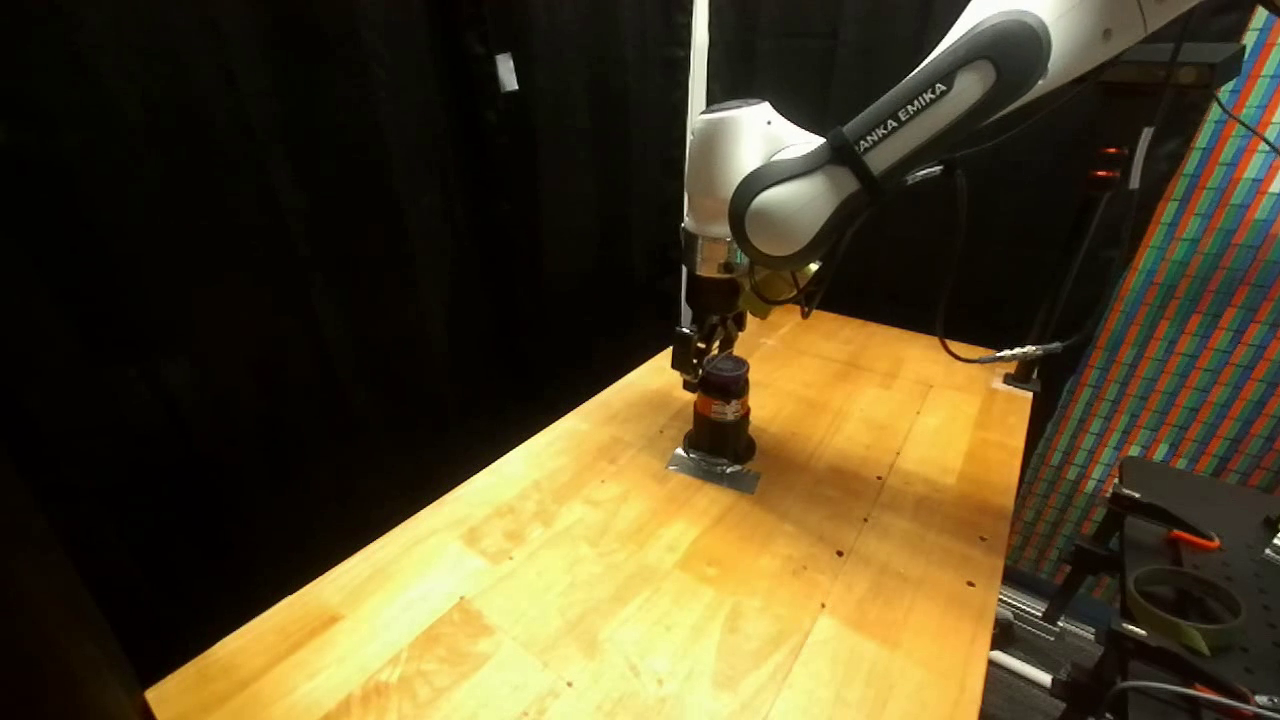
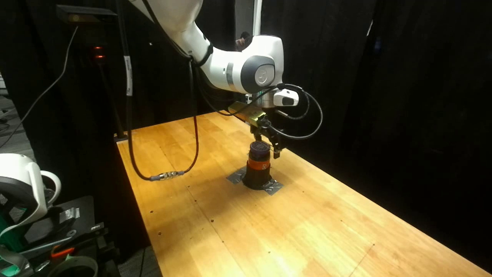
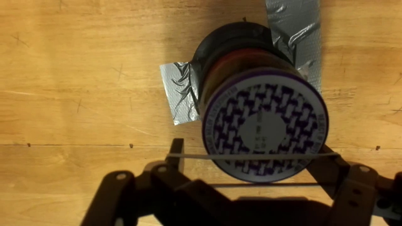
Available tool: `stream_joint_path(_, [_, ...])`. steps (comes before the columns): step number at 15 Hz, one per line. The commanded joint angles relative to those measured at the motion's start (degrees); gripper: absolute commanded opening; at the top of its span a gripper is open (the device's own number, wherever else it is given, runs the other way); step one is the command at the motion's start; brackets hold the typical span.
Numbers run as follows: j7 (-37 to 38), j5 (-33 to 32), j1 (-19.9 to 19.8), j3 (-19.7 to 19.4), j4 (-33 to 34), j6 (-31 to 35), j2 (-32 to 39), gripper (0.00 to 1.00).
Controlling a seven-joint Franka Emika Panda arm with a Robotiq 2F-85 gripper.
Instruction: Put the rubber bung around the neck of the brown bottle
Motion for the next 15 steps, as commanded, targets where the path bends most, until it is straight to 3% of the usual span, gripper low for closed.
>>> stream_joint_path(1, [0.33, 0.12, 0.58, -0.74, 1.54, -1.48, 1.77, 1.00])
stream_joint_path(6, [1.48, -0.66, 1.74, -0.90, -3.61, -1.48, -1.45, 1.00])
stream_joint_path(15, [9.94, -5.78, 5.93, -0.76, -25.95, 3.57, -17.15, 1.00])
